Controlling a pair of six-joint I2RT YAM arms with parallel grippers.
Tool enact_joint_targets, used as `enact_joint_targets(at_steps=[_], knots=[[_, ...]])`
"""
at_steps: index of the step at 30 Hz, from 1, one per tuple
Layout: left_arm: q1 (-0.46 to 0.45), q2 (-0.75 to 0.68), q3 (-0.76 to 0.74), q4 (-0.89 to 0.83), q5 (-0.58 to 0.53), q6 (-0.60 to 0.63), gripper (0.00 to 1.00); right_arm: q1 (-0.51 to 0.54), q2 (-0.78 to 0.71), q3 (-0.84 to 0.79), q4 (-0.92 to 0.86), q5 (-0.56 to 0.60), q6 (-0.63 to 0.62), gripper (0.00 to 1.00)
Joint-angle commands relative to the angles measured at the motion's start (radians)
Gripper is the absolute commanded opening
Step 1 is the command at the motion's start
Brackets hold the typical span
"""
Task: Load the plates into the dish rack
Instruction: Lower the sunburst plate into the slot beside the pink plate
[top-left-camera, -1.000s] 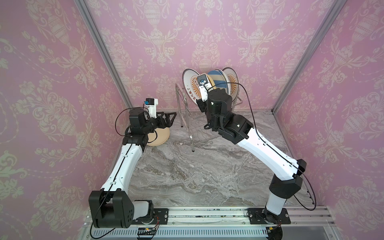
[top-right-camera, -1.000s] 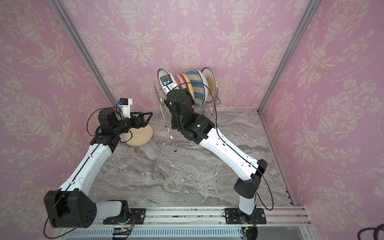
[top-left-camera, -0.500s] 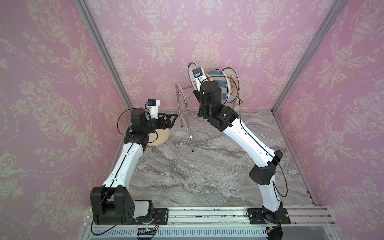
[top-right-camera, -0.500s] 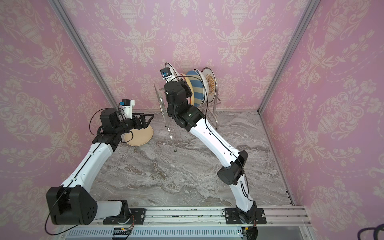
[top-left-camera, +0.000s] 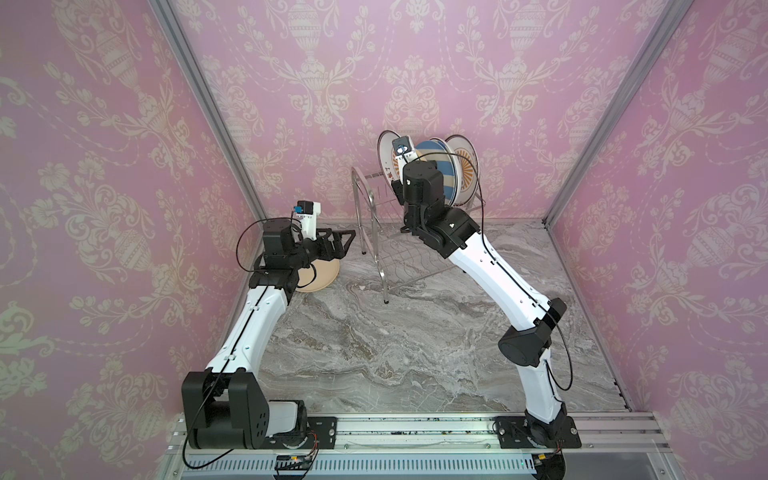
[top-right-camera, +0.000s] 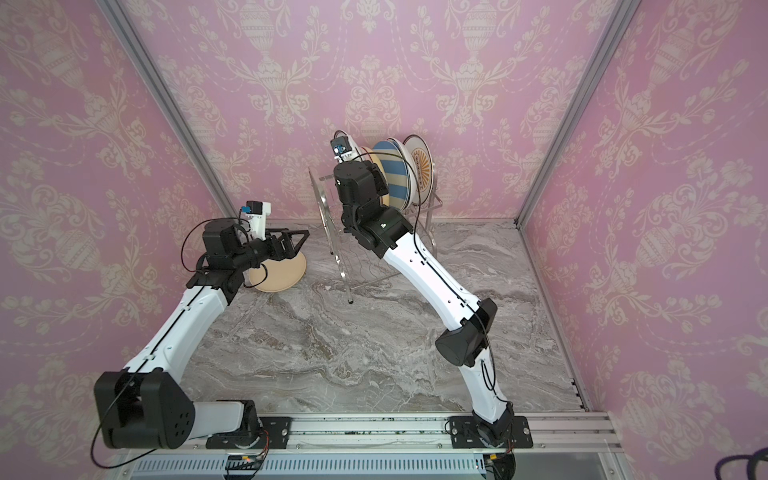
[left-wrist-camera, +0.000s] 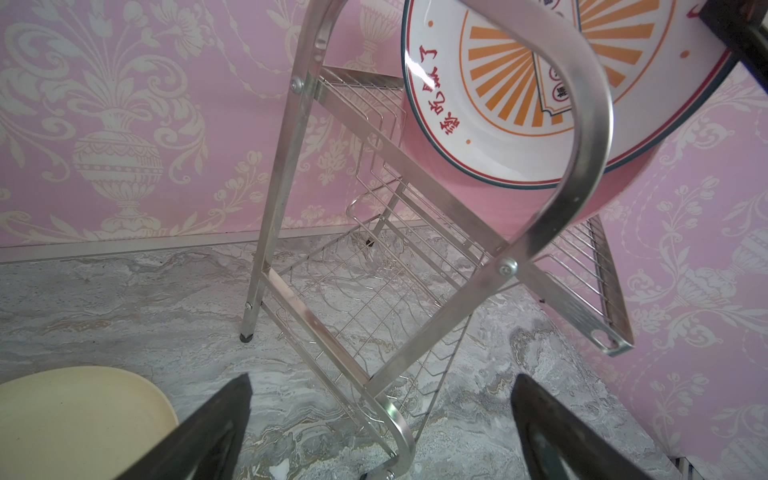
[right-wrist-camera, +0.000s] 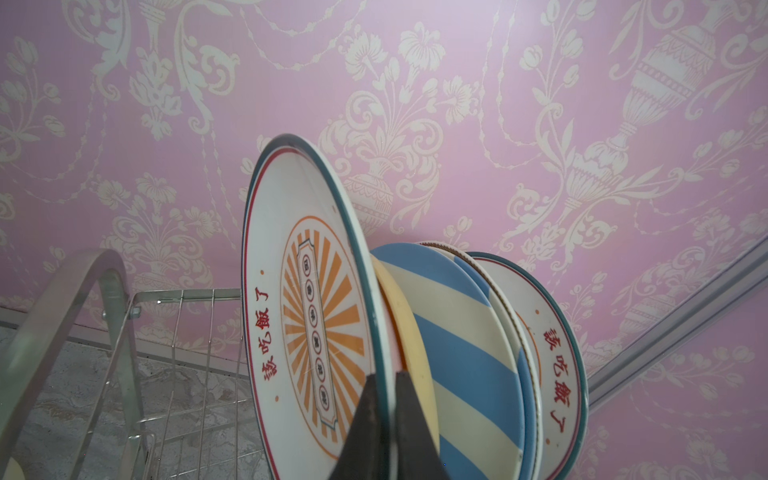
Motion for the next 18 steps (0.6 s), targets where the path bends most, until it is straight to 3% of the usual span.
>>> enact_joint_targets(at_steps=[1, 9, 18], knots=[[0.002, -0.010, -0.029, 0.032, 0.030, 0.020, 0.99, 0.002, 0.034, 0.010, 0.068, 0.060, -0.025, 0.00], [0.003, -0.013, -0.025, 0.029, 0.033, 0.025, 0.99, 0.008, 0.047, 0.006, 0.069, 0.057, -0.040, 0.00], [0.004, -0.010, -0.029, 0.037, 0.030, 0.020, 0.99, 0.013, 0.008, -0.022, 0.056, -0.045, -0.015, 0.00]])
